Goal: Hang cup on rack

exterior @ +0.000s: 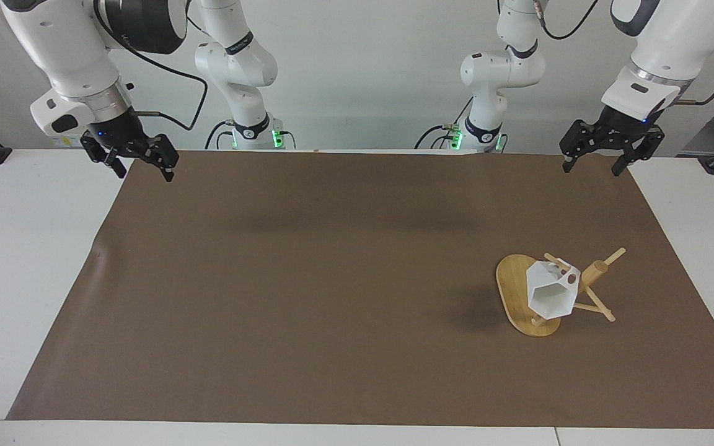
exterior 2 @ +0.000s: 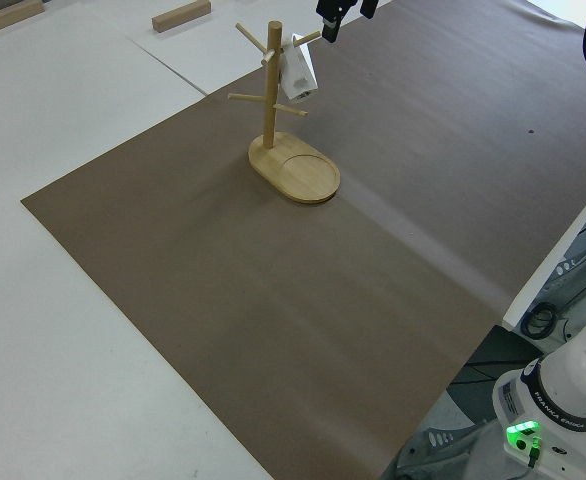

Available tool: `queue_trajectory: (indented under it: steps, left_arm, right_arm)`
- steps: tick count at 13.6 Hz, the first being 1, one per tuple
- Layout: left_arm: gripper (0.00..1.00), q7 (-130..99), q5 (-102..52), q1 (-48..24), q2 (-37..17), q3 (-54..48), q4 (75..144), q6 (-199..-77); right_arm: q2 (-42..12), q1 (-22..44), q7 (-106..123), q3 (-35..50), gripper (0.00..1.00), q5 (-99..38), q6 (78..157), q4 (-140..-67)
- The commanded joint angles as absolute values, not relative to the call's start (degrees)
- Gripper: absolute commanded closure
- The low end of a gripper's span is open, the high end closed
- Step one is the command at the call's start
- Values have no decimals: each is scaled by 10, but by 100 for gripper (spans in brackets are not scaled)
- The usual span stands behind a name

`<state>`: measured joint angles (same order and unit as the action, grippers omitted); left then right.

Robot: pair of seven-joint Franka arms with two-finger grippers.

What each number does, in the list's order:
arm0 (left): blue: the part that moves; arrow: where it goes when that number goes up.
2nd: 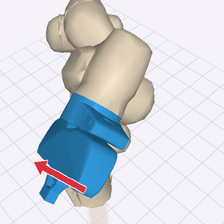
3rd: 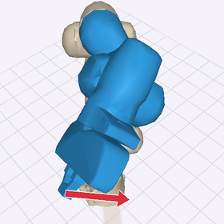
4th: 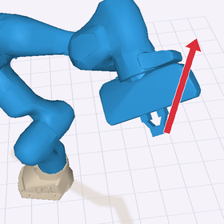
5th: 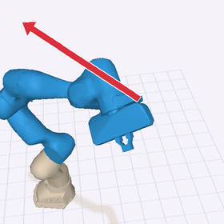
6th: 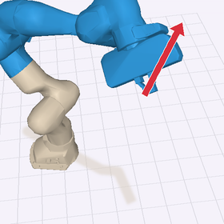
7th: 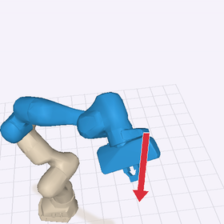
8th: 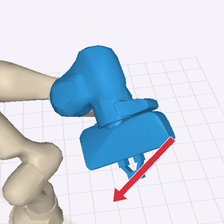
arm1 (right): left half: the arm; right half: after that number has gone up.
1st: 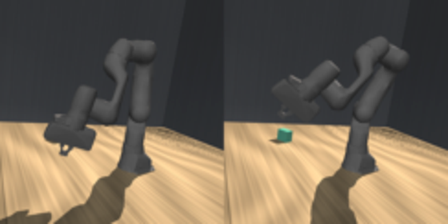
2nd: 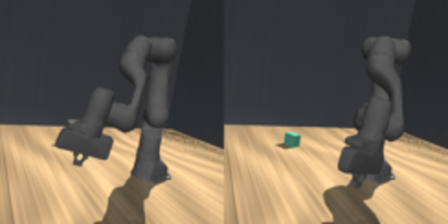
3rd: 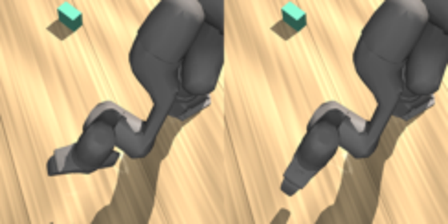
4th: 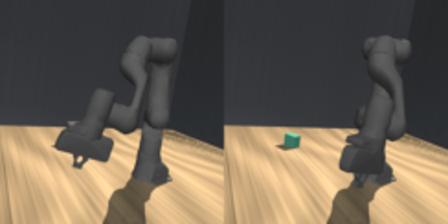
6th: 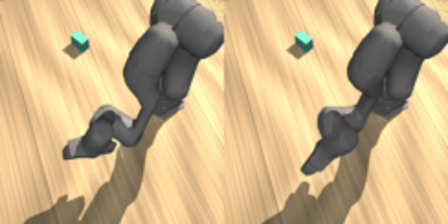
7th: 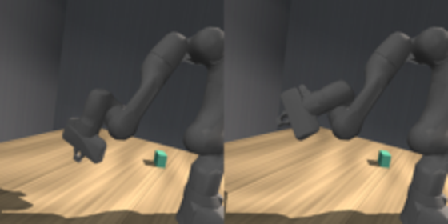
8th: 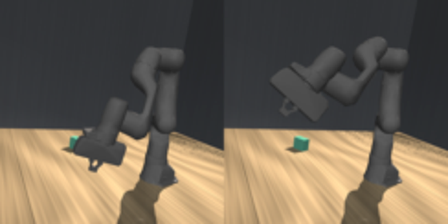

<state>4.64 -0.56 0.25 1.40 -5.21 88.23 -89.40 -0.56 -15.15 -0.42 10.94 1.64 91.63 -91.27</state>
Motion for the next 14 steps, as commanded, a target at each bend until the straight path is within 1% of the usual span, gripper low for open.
queue_trajectory:
  steps: [1,4,7,14]
  left_arm:
    - [0,87,7,-6,31,-45,872,-847]
    - [0,90,6,-10,38,-31,879,-831]
    - [0,83,6,-33,38,-10,879,-836]
    - [0,84,7,-26,47,-11,898,-832]
  right_arm:
    - [0,-155,6,110,0,13,907,-916]
    - [0,-154,6,110,0,13,907,-915]
    - [0,-154,6,112,0,13,907,-915]
    - [0,-155,6,112,0,13,907,-915]
